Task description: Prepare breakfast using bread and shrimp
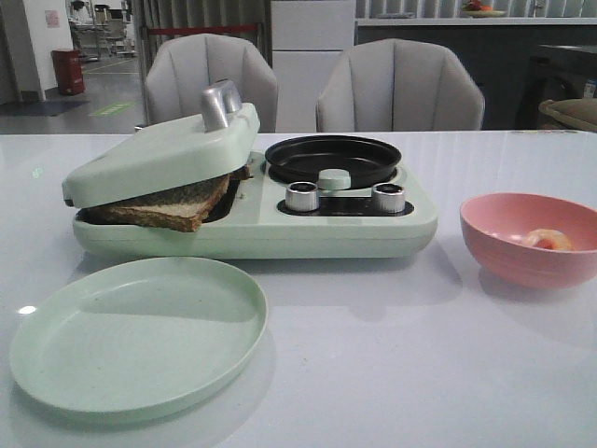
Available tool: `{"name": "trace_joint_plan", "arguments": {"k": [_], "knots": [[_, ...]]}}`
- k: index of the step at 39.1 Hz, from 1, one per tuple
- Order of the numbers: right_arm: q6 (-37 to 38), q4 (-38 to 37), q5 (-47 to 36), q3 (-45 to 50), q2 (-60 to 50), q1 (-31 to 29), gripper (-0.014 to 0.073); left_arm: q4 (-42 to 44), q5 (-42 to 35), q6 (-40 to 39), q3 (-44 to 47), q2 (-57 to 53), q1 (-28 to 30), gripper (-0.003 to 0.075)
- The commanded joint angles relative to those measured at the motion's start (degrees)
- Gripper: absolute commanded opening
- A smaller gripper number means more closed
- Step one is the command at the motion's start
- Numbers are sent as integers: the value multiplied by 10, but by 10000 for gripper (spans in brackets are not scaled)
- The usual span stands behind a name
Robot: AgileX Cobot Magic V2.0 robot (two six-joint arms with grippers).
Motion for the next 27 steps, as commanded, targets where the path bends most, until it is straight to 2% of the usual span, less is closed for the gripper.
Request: {"name": "trace_joint_plan", "arguments": {"k": [1, 7, 16, 22, 27], "knots": [[-1, -3, -51, -16, 6, -5, 605, -8, -62, -8, 25, -58, -4, 114], [-1, -3, -51, -16, 6, -5, 605, -13, -95, -8, 107, -163, -4, 114], [-1, -3, -65, -16, 6, -5, 605, -68, -103, -8, 216, -308, -4, 114], [-1, -6, -69, -16, 6, -5, 605, -68, -127, -8, 264, -373, -4, 114], [-1, -13, -76, -16, 6, -5, 605, -66, -141, -8, 269, -397, -4, 114]]}}
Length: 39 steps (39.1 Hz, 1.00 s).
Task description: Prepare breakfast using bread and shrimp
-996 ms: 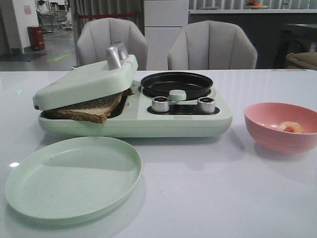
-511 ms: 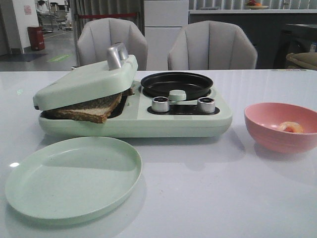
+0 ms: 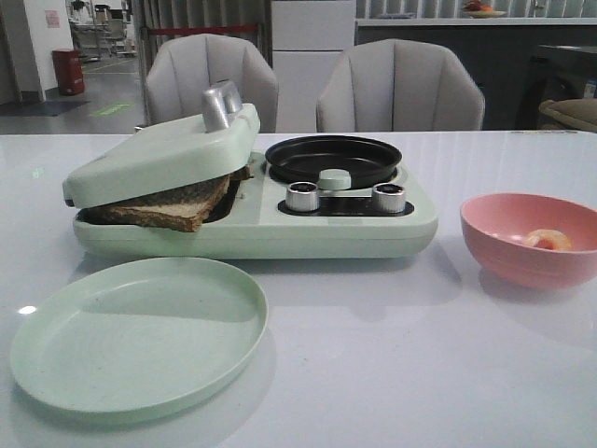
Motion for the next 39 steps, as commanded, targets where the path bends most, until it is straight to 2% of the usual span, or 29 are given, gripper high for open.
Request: {"name": "trace_joint_plan", "arguments": {"k": [1, 12, 17, 28, 34, 39], "knots": [[-1, -10, -63, -16, 6, -5, 605, -9, -61, -7, -12, -4, -4, 114], [-1, -1, -71, -18, 6, -5, 605, -9, -62, -7, -12, -4, -4, 114], [-1, 4, -36, -53, 27, -5, 605, -9, -64, -7, -12, -4, -4, 114], [-1, 1, 77, -211, 240, -31, 605, -9, -65, -7, -12, -4, -12, 114], [-1, 4, 93, -272, 358, -66, 605, -9, -65, -7, -12, -4, -12, 114], [-1, 34, 99, -320, 462, -115, 605, -9, -65, -7, -12, -4, -12, 114]]}}
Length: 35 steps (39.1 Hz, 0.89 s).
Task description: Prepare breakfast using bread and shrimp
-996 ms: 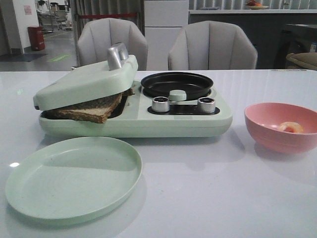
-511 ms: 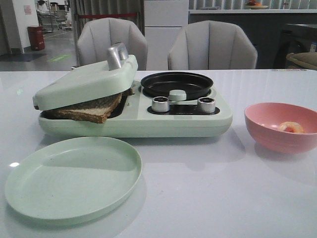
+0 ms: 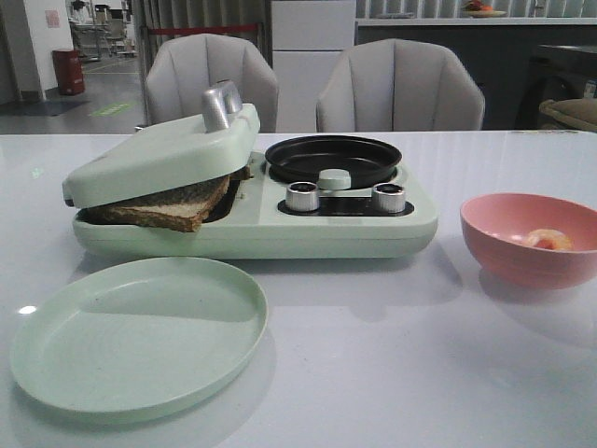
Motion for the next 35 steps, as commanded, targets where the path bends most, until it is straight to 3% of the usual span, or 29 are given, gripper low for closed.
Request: {"name": "trace_joint_plan", "arguments": {"k": [1, 10, 19, 27, 35], "knots": [[-1, 24, -29, -52, 72, -39, 605, -8, -51, -7, -13, 7, -5, 114], [-24, 94, 30, -146, 234, -127, 605, -8, -51, -7, -13, 7, -5, 114], [-111, 189, 61, -204, 330, -198, 605, -8, -51, -7, -13, 7, -5, 114], [-212, 285, 79, -228, 399, -232, 605, -8, -51, -7, -13, 7, -5, 114], [-234, 298, 77, -248, 462, -244, 605, -8, -51, -7, -13, 7, -5, 114]]}}
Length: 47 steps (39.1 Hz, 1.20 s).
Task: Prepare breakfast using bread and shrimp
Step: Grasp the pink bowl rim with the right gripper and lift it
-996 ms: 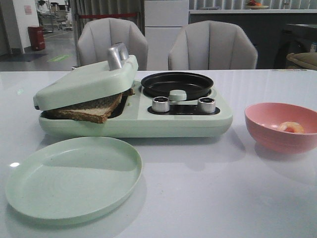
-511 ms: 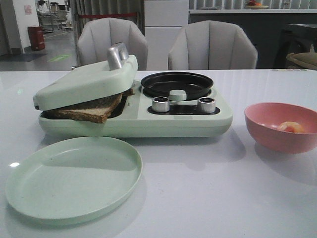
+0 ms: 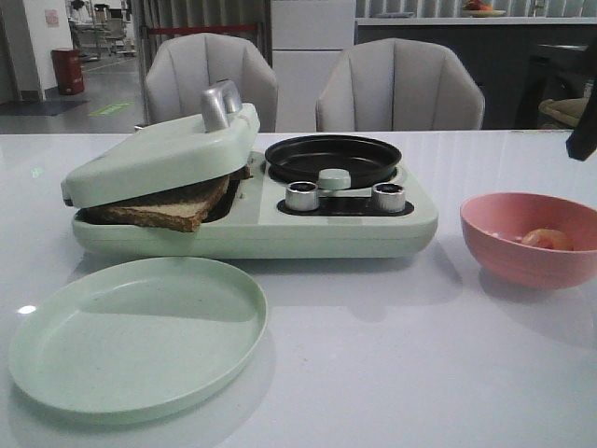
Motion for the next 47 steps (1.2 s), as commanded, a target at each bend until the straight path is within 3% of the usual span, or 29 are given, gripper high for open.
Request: {"name": "trace_joint_plan", "arguments": {"k": [1, 20, 23, 31, 34, 47], "knots": [[-16, 19, -22, -27, 5, -9, 605, -8, -49, -7, -13, 7, -5, 114], [-28, 16, -53, -34, 102, -9, 587, -8, -49, -7, -13, 7, -5, 114], [-31, 16, -56, -34, 111, -9, 509, -8, -49, -7, -13, 7, -5, 114], [-31, 17, -59, -41, 107, -9, 123, -8, -49, -7, -13, 7, -5, 114], [-31, 17, -37, -57, 106, -9, 156, -8, -49, -7, -13, 7, -5, 114], [-30, 28, 18, -127, 106, -9, 152, -8, -49, -7, -13, 7, -5, 114]]}}
